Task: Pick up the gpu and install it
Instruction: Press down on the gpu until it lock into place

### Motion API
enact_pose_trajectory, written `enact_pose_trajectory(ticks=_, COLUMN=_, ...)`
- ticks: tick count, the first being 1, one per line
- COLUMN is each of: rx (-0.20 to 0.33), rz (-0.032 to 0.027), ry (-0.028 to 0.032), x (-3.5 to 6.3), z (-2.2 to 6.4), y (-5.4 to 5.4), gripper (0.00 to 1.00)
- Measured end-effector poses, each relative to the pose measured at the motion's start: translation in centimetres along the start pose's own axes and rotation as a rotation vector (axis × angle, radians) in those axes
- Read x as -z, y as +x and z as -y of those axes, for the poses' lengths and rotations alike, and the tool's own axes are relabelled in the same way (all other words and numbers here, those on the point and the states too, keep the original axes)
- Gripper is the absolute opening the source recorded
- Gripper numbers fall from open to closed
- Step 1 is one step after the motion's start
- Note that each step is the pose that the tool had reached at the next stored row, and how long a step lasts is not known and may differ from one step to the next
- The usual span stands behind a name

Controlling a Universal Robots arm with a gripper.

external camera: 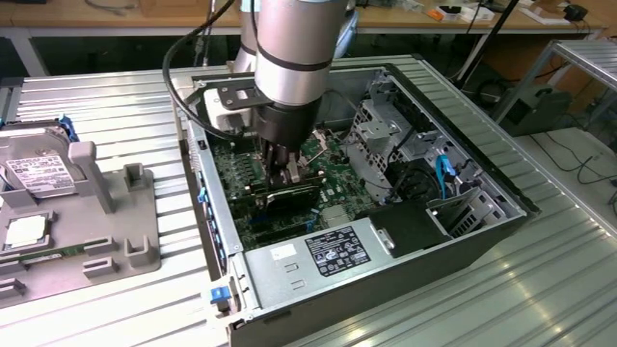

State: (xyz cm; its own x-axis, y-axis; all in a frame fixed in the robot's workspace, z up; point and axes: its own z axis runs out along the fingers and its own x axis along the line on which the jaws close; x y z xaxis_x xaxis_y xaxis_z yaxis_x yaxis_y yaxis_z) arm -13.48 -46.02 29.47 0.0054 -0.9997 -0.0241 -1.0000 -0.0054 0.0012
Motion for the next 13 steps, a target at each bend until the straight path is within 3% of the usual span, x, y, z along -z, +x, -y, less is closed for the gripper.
enact_pose_trajectory(ticks=6, rx=0.0, rz=-0.0001, ry=0.0028, x=0.35, z=-2.8, y=-0.7, gripper=0.11)
enact_pose_trajectory(ticks=10, rx=0.0, rz=0.0, ry=0.0038, x=1.31, z=-4.65, y=-1.1, gripper=0.11)
enact_pose_trajectory(ticks=13, rx=0.0, rz=-0.0014, ry=0.0041, x=1.32, z=-6.02, y=-1.1, gripper=0.11)
